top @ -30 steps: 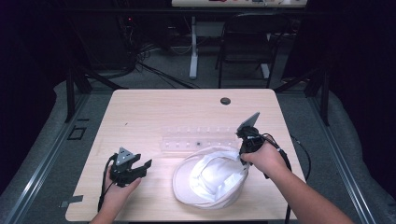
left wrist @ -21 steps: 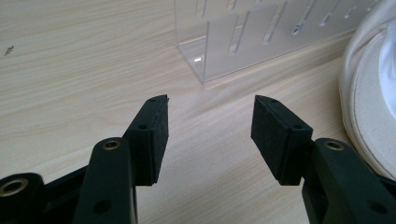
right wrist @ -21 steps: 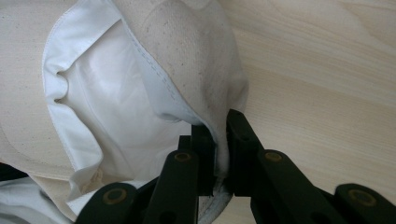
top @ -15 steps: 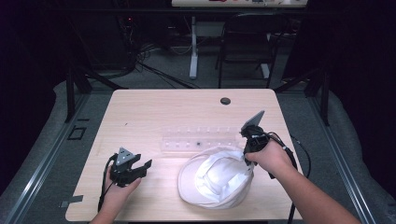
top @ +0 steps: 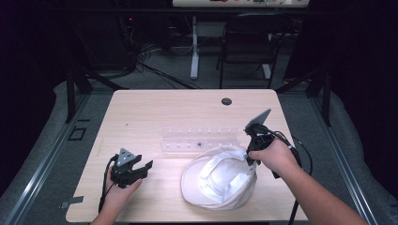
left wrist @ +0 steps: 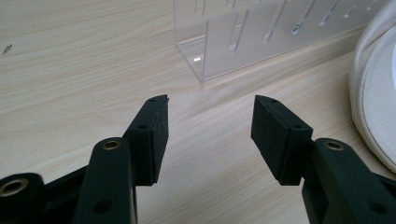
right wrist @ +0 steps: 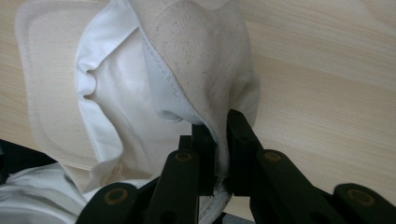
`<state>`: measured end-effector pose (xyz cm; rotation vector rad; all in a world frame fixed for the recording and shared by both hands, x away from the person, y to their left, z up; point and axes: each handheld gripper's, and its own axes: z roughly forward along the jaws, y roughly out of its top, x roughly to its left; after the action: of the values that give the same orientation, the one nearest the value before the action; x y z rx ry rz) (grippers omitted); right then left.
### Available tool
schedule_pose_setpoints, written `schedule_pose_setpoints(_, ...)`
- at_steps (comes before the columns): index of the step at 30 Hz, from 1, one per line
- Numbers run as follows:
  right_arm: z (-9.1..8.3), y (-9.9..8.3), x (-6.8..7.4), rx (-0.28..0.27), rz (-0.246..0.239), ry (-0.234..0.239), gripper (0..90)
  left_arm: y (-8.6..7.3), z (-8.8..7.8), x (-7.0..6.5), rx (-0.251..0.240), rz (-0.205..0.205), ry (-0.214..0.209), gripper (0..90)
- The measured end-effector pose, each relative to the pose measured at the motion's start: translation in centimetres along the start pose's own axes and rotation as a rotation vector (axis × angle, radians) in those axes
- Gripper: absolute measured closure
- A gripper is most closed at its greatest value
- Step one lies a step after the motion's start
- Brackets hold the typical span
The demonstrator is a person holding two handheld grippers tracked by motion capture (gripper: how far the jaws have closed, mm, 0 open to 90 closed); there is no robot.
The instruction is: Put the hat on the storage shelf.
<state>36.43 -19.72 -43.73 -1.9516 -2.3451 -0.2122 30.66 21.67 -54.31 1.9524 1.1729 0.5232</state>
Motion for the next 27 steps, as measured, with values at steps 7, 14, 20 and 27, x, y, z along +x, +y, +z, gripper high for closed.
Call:
schedule_pose_setpoints(7,-0.9,0.1,-0.1,0.003,0.007,0.012,83.9,0.0,0.0,0.0,0.000,0.001,0.000,46.6)
schedule_pose_setpoints(14,-2.1,0.1,0.1,0.015,0.010,0.041,83.8,0.0,0.0,0.0,0.005,0.003,-0.003,46.7)
schedule_pose_setpoints(20,-3.1,0.1,0.2,0.011,0.023,0.081,83.9,0.0,-0.1,0.0,0.005,0.001,-0.003,46.7)
schedule_pose_setpoints(27,-4.6,0.0,0.1,-0.016,0.054,0.182,83.9,0.0,0.0,-0.1,0.006,0.002,-0.002,46.7)
